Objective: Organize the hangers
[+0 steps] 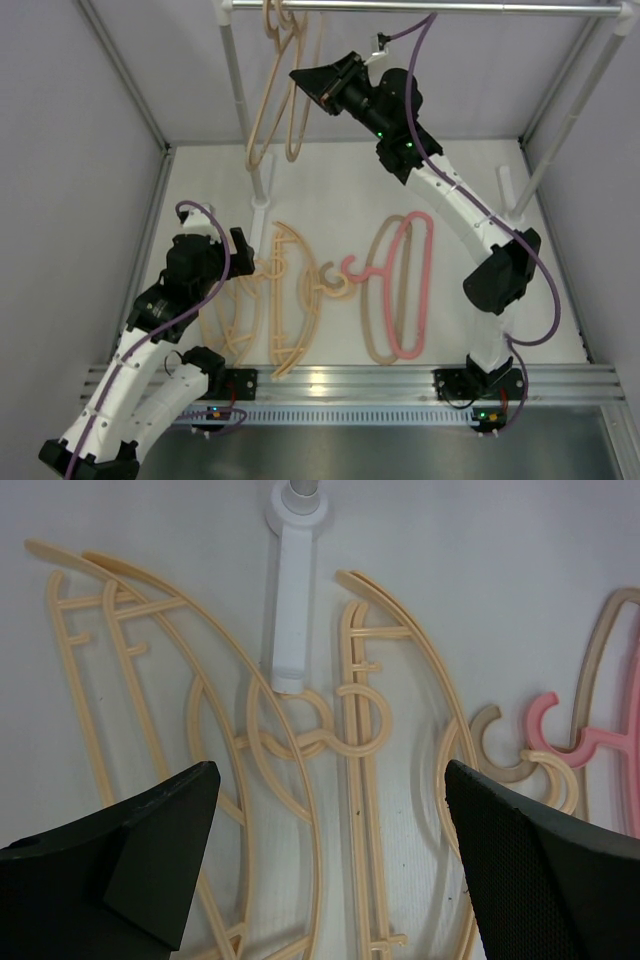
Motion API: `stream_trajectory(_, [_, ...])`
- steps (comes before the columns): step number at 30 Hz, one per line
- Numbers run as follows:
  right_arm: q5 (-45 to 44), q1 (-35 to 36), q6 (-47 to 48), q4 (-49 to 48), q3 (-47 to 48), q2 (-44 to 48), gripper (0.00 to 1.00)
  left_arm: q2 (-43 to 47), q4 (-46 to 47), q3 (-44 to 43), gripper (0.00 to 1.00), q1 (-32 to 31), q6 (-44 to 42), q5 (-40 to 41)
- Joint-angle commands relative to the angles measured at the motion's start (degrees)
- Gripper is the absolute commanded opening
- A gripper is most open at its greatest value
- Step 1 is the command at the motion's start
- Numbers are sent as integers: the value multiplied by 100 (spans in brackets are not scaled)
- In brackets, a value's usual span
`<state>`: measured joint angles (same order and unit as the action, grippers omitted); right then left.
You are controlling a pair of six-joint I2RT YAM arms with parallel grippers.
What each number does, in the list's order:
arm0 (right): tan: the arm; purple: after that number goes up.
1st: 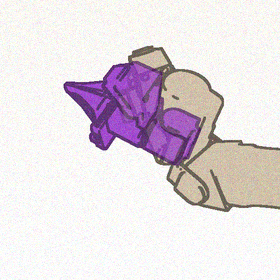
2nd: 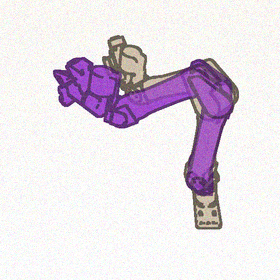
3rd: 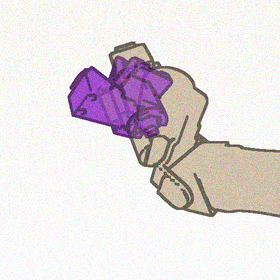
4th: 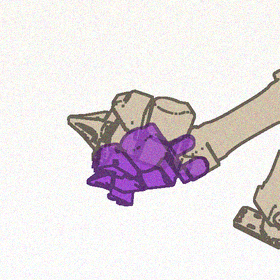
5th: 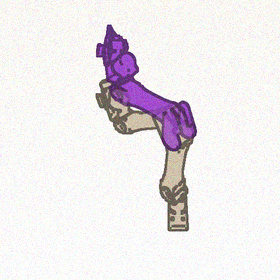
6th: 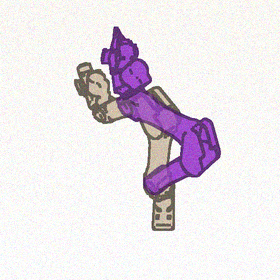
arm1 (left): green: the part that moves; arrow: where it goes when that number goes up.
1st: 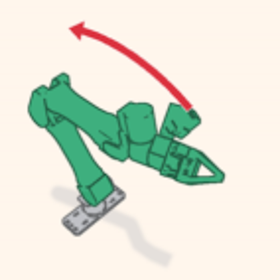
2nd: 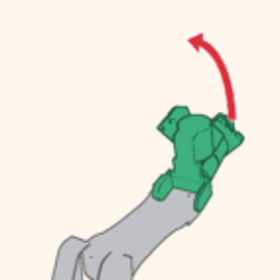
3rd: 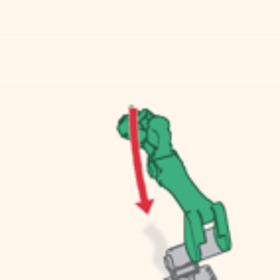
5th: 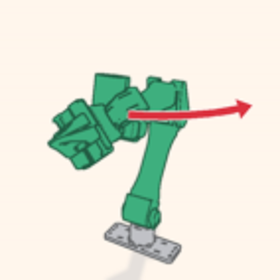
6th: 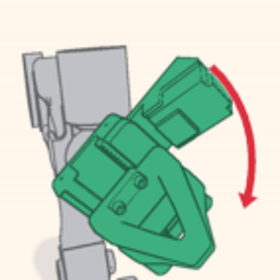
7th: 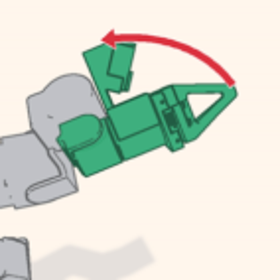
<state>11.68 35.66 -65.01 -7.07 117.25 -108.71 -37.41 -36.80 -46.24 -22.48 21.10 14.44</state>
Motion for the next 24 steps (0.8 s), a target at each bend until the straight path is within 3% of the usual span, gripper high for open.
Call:
stream_trajectory(1, [-52, 64, -99, -172, 351, -115, 0, -3, 208, -8, 98, -2, 34, 7])
stream_trajectory(13, [-26, 134, -117, -172, 272, -222, 0, 23, 208, -8, 98, -20, 34, 24])
stream_trajectory(20, [-43, 143, 41, -154, 88, -11, 20, 23, 208, -8, 98, -11, 34, 24])
stream_trajectory(24, [-61, 143, 164, -58, 35, 104, 38, -3, 208, -8, 98, -20, 34, 15])
